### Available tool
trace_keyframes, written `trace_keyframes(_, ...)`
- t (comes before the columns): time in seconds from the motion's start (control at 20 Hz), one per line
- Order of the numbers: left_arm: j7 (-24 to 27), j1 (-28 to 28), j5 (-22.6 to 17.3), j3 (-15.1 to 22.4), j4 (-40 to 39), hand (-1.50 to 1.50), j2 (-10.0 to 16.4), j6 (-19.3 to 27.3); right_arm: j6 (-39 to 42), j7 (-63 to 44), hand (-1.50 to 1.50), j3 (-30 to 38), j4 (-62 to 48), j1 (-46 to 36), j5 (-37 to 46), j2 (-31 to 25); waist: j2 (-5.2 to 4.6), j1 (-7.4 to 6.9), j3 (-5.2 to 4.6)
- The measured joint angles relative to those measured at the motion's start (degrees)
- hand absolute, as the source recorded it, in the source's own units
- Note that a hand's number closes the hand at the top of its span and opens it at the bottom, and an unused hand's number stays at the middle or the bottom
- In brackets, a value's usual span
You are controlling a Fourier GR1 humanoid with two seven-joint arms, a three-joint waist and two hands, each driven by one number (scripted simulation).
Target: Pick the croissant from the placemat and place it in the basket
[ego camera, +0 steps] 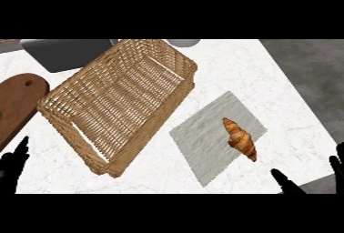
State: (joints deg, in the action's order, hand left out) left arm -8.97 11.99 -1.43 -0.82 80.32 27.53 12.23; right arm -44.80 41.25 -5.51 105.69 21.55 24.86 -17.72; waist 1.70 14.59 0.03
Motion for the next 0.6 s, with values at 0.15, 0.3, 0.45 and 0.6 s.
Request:
trace_keyframes(0.15, -0.24, -0.3, 0.82, 0.85, 0.72, 0.0, -0.14, 0.18, -2.12, 2.97, -1.5, -2.17, 0.58, 10.79, 5.74, 0.65, -0.21, -1.62, -0.06)
trace_keyframes(0.3, -0.92, -1.44, 1.63, 2.08, 1.3, 0.0, -0.28, -0.15, -6.31, 6.12, -1.5, -4.52, 1.78, 20.71, 10.73, 3.53, -0.46, -3.8, -0.07)
trace_keyframes(0.45, -1.9, -3.14, 2.7, 3.44, 1.74, 0.0, -0.51, -0.4, -11.32, 9.09, -1.5, -7.22, 2.62, 29.85, 13.75, 7.48, -0.67, -6.02, -0.04)
trace_keyframes(0.6, -2.68, -5.34, 3.49, 4.86, 1.55, 0.0, -1.0, -1.26, -16.45, 12.06, -1.5, -9.89, 1.95, 36.14, 14.85, 11.13, -0.9, -8.42, -0.01)
